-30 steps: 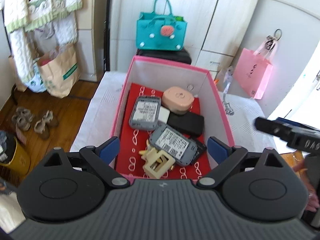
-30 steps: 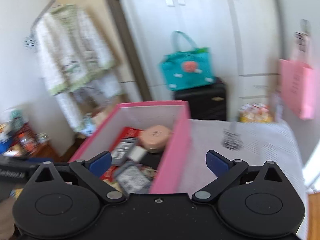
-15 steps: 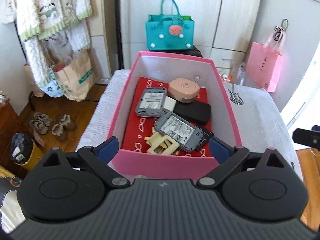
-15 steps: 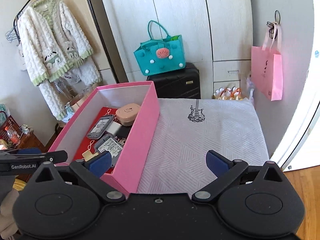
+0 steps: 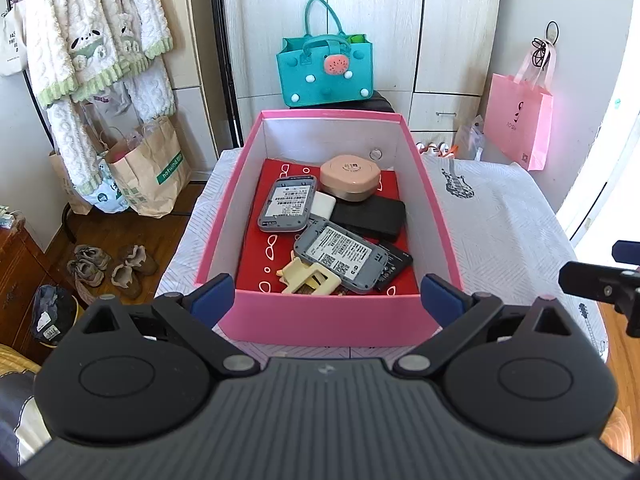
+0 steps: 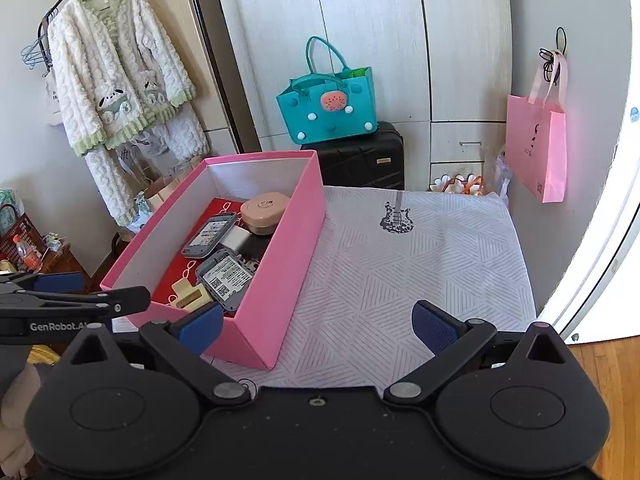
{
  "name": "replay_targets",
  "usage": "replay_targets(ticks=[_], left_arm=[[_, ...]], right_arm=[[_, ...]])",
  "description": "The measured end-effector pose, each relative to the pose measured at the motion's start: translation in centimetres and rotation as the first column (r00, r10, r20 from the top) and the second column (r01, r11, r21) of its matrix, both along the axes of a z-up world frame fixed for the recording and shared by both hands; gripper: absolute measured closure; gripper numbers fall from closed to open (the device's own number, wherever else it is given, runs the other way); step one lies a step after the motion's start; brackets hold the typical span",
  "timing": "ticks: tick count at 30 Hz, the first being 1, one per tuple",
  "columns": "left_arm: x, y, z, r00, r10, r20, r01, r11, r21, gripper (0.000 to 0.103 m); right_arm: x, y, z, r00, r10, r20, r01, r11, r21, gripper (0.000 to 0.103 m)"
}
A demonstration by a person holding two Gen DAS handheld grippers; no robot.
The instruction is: Organize rigid objects
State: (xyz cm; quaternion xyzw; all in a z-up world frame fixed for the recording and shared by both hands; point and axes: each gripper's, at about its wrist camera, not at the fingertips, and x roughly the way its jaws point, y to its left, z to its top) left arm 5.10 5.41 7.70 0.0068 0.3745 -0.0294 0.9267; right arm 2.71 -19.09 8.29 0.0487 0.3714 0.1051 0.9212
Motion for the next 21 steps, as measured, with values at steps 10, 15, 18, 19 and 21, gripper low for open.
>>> replay_targets(ticks=[10, 15, 18, 19, 21], left_arm=[[-0.7, -0.9, -0.5, 1.000, 0.002, -0.004, -0.002, 1.000, 0.006, 0.002], [-1.0, -1.5, -0.7, 1.000, -0.005, 0.000, 0.005, 1.000, 0.013, 0.002], [-1.3, -1.8, -0.7, 1.000, -0.008, 0.004, 0.008, 1.000, 0.017, 0.002], [-1.3, -1.9, -0.7, 1.000, -0.009, 0.006, 0.009, 1.000, 0.020, 0.002], [-1.4, -2.2, -0.7, 1.000, -0.005, 0.007, 0.005, 1.000, 0.025, 0.002]], right_arm=[[-1.0, -1.0, -0.3, 0.999, -0.042, 0.013, 0.042, 0.999, -0.016, 0.001], [-1.4, -1.4, -0.7, 0.999, -0.037, 0.018, 0.037, 0.999, -0.023, 0.001], [-1.5, -1.8, -1.1, 0.999, -0.048, 0.021, 0.048, 0.999, -0.025, 0.001], [-1.4, -2.0, -1.3, 0.998, -0.056, 0.020, 0.056, 0.998, -0.021, 0.001], [-1.4, -2.2, -1.4, 0.998, -0.068, 0.019, 0.068, 0.997, -0.026, 0.001]])
